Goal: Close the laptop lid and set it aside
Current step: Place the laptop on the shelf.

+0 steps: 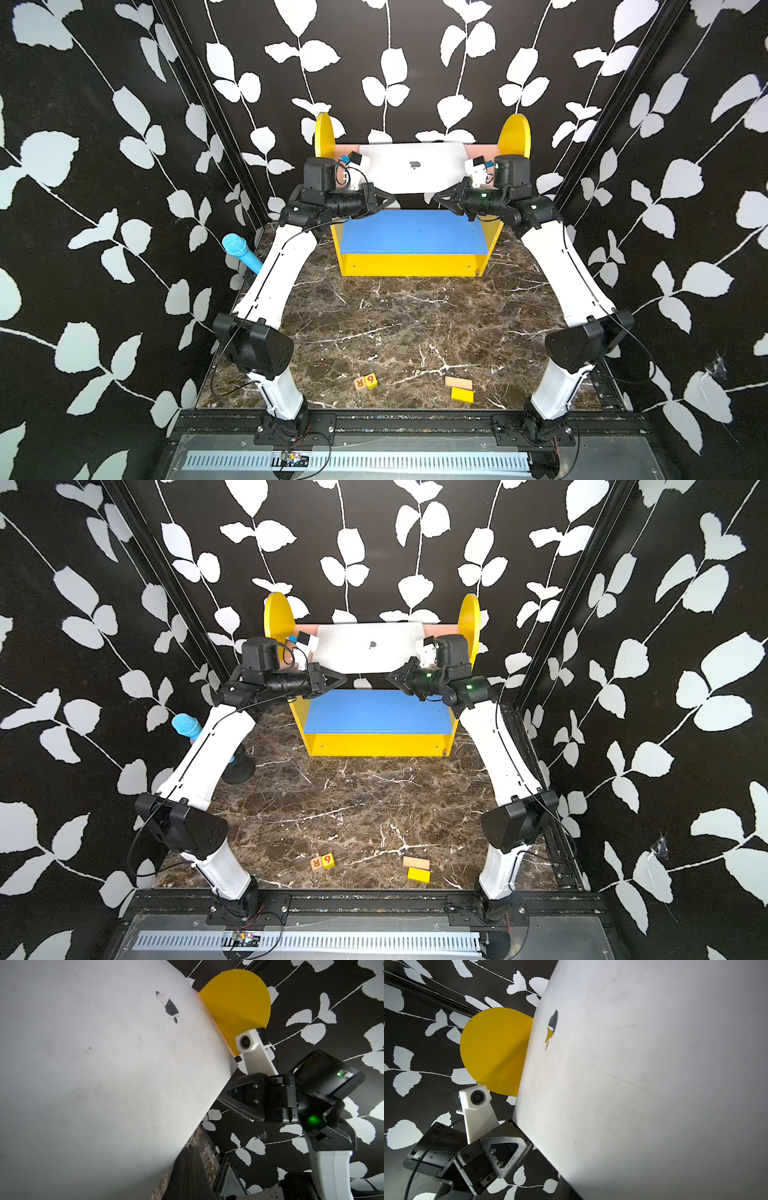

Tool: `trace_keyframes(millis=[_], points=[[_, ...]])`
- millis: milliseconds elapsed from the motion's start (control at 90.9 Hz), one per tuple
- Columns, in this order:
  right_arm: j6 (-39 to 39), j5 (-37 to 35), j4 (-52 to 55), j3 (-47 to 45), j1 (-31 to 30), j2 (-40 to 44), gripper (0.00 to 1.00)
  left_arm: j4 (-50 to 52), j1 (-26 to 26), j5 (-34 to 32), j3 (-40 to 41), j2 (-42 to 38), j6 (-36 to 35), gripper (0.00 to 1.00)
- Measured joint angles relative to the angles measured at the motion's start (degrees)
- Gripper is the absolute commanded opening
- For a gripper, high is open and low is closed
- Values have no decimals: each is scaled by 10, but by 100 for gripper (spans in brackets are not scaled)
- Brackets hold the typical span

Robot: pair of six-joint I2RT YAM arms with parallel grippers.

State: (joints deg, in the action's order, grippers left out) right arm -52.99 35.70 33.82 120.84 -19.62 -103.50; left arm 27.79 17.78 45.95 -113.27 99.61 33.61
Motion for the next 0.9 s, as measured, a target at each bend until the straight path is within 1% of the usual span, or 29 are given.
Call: trace_keyframes(millis=[594, 902], points=[[7, -3, -1, 31, 0, -17, 6, 58, -18, 2, -104, 72, -2, 1], [8, -3, 9, 52, 2, -27, 6, 70, -23, 6, -134, 90, 0, 1]])
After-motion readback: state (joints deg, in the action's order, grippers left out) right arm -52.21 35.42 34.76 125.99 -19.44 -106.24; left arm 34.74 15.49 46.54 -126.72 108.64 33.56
